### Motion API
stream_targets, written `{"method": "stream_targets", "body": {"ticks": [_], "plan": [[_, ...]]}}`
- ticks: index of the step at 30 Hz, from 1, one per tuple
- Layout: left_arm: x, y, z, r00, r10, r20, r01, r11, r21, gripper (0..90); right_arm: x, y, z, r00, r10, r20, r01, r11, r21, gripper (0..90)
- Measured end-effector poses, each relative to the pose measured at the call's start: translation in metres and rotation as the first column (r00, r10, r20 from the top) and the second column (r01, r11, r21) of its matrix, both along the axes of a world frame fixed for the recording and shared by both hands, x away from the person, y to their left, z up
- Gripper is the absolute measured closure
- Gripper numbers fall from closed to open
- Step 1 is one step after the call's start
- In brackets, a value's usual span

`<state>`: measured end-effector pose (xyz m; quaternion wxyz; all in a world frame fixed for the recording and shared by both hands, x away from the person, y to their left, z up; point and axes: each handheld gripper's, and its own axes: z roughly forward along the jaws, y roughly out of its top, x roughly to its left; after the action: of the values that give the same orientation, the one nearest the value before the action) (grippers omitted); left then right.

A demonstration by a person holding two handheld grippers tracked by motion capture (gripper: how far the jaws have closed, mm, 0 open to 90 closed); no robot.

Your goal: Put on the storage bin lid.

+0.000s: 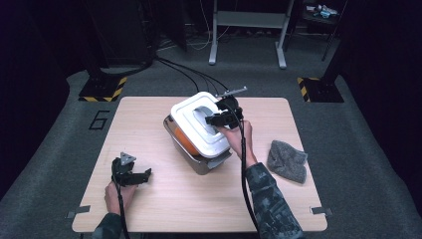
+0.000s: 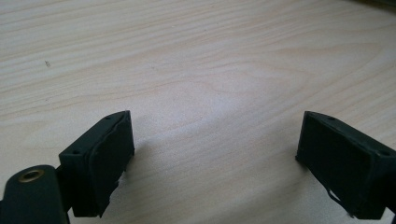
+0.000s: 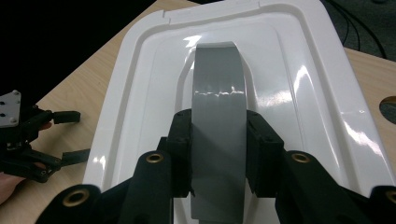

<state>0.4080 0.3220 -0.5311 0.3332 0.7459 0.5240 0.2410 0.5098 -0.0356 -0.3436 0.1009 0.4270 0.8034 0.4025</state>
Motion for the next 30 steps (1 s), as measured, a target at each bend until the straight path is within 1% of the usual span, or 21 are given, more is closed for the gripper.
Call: {"method": "stream_targets", "body": {"ticks": [1, 2, 3, 6, 8, 9, 11, 15, 16, 17, 19, 22, 23, 26, 30], "plan": [[0.0, 0.0, 0.0, 1.0, -0.004, 0.001, 0.004, 1.0, 0.006, 10.6, 0.0, 0.002, -0.002, 1.0, 0.005, -0.006, -0.005, 1.0, -0.003, 66.7], [0.0, 0.0, 0.0, 1.0, 0.001, 0.003, -0.001, 1.0, 0.0, 10.6, 0.0, 0.004, -0.004, 1.0, 0.004, -0.004, -0.004, 1.0, -0.001, 66.7], [0.0, 0.0, 0.0, 1.0, 0.001, 0.003, -0.001, 1.0, 0.002, 10.6, 0.0, 0.005, -0.005, 0.9999, 0.009, -0.011, -0.009, 0.9999, -0.009, 66.7], [0.0, 0.0, 0.0, 1.0, 0.0, 0.002, 0.0, 1.0, 0.003, 10.6, 0.001, 0.01, -0.009, 0.9996, 0.007, -0.029, -0.007, 0.9999, -0.01, 66.7], [0.0, 0.0, 0.0, 1.0, -0.001, 0.003, 0.001, 1.0, 0.003, 10.6, 0.002, 0.013, -0.012, 0.9995, 0.012, -0.028, -0.013, 0.9998, -0.016, 66.7], [0.0, 0.0, 0.0, 1.0, -0.001, 0.002, 0.001, 1.0, 0.003, 10.6, 0.002, 0.014, -0.014, 0.9993, 0.007, -0.036, -0.007, 0.9999, -0.015, 66.7], [0.0, 0.0, 0.0, 1.0, -0.001, 0.003, 0.001, 1.0, 0.003, 10.6, 0.002, 0.016, -0.017, 0.9991, 0.013, -0.04, -0.014, 0.9998, -0.013, 66.7], [0.0, 0.0, 0.0, 1.0, -0.001, 0.003, 0.001, 1.0, 0.003, 10.6, 0.002, 0.022, -0.021, 0.9987, 0.013, -0.049, -0.014, 0.9998, -0.017, 66.7], [0.0, 0.0, 0.0, 1.0, -0.001, 0.004, 0.001, 1.0, 0.004, 10.6, 0.002, 0.024, -0.021, 0.9982, 0.009, -0.059, -0.01, 0.9998, -0.016, 66.7], [0.0, 0.0, 0.0, 1.0, 0.0, 0.004, 0.0, 1.0, 0.003, 10.6, 0.002, 0.025, -0.022, 0.9984, 0.009, -0.056, -0.01, 0.9998, -0.019, 66.7], [0.0, 0.0, 0.0, 1.0, -0.001, 0.003, 0.001, 1.0, 0.004, 10.7, 0.001, 0.029, -0.024, 0.9977, 0.008, -0.067, -0.01, 0.9997, -0.024, 66.6], [0.0, 0.001, 0.0, 1.0, -0.003, -0.002, 0.003, 1.0, 0.005, 10.6, 0.001, 0.032, -0.027, 0.9974, 0.007, -0.072, -0.008, 0.9998, -0.02, 66.5], [0.0, 0.0, 0.0, 1.0, 0.0, 0.004, 0.0, 1.0, 0.003, 10.7, 0.001, 0.033, -0.028, 0.9969, 0.006, -0.079, -0.008, 0.9998, -0.019, 66.5], [0.0, 0.0, 0.0, 1.0, -0.001, 0.003, 0.001, 1.0, 0.004, 10.7, 0.0, 0.035, -0.032, 0.9974, 0.011, -0.071, -0.013, 0.9994, -0.031, 66.3], [0.0, 0.0, 0.0, 1.0, -0.003, -0.002, 0.003, 1.0, 0.004, 10.7, 0.0, 0.033, -0.034, 0.9976, 0.006, -0.069, -0.008, 0.9995, -0.029, 66.1]]}}
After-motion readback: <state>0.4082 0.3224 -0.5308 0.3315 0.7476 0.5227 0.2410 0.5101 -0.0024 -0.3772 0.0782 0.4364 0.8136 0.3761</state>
